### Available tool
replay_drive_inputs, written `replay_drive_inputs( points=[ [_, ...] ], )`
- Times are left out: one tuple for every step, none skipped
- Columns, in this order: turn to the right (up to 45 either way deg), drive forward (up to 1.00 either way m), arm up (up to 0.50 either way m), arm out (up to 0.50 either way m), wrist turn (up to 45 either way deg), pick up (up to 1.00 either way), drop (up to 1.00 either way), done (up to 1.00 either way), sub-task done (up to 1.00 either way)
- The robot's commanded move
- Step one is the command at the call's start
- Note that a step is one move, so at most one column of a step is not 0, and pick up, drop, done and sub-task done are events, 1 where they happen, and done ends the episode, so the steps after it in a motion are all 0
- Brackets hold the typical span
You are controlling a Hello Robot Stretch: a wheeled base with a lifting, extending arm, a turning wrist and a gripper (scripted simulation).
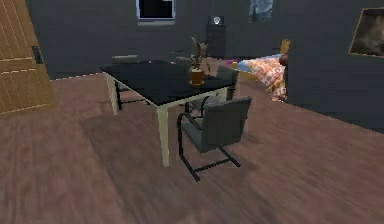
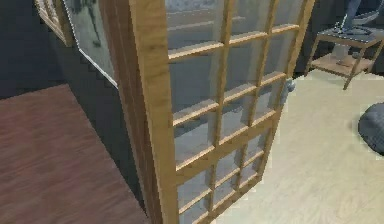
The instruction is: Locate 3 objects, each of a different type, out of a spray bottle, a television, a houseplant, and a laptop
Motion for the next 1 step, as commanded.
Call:
replay_drive_inputs(
  points=[
    [0.0,1.00,0.00,0.00,0.0,0.00,0.00,0.00,0.00]
  ],
)
